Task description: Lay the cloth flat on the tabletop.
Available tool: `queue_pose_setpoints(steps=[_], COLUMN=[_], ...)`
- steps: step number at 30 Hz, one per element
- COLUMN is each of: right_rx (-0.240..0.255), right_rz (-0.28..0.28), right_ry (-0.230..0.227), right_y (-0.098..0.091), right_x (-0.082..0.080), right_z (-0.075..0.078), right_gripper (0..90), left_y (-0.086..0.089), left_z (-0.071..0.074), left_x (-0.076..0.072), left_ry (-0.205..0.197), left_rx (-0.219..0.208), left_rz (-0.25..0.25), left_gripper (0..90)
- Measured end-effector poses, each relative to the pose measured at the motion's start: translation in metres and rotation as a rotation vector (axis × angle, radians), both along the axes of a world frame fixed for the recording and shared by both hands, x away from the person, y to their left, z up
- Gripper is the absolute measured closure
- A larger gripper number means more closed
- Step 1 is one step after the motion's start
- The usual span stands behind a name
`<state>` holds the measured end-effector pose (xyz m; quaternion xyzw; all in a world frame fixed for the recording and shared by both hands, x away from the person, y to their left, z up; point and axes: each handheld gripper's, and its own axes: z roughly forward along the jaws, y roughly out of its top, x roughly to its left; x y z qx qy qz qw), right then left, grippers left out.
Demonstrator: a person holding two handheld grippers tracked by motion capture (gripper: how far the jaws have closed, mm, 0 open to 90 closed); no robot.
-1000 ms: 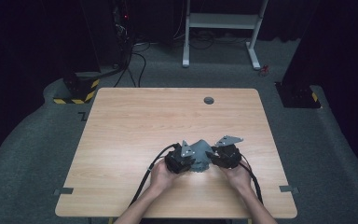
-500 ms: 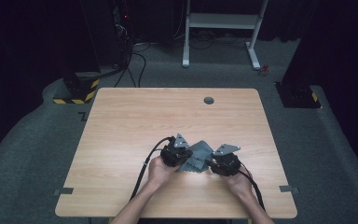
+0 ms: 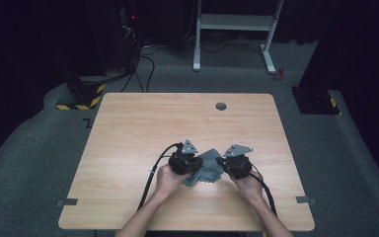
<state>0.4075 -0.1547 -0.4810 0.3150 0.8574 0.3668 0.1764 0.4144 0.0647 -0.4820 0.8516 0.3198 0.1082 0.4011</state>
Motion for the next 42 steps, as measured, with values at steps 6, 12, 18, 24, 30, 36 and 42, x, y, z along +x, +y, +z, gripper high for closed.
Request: queue_pose_setpoints(steps=[6, 12, 18, 24, 30, 36, 42], right_rx=[0.046, -0.004, -0.085, -0.093, -0.080, -0.036, 0.002], right_rz=[0.021, 0.108, 0.113, 0.119, 0.109, 0.050, 0.049], right_ry=[0.007, 0.000, 0.028, 0.028, 0.002, 0.006, -0.032], right_y=[0.011, 0.022, 0.032, 0.026, 0.016, 0.000, 0.009], right_x=[0.001, -0.021, -0.021, -0.021, -0.026, -0.020, -0.024], right_z=[0.005, -0.011, -0.029, -0.031, -0.023, -0.017, -0.010], right_gripper=[88.7, 71.0, 60.0, 89.0, 89.4, 88.1, 65.9], left_y=[-0.002, -0.005, 0.007, 0.024, 0.041, 0.052, 0.058], left_z=[0.000, 0.006, 0.010, 0.005, -0.010, -0.031, -0.023], left_x=[0.002, 0.013, 0.030, 0.043, 0.052, 0.048, 0.024], left_ry=[-0.048, -0.065, -0.073, -0.102, -0.078, -0.049, -0.088], left_rx=[0.015, 0.070, 0.043, 0.064, 0.119, 0.141, 0.034], left_rz=[0.013, 0.034, 0.126, 0.236, 0.315, 0.331, 0.270], left_gripper=[88.7, 89.9, 89.9, 89.8, 89.8, 88.1, 62.6])
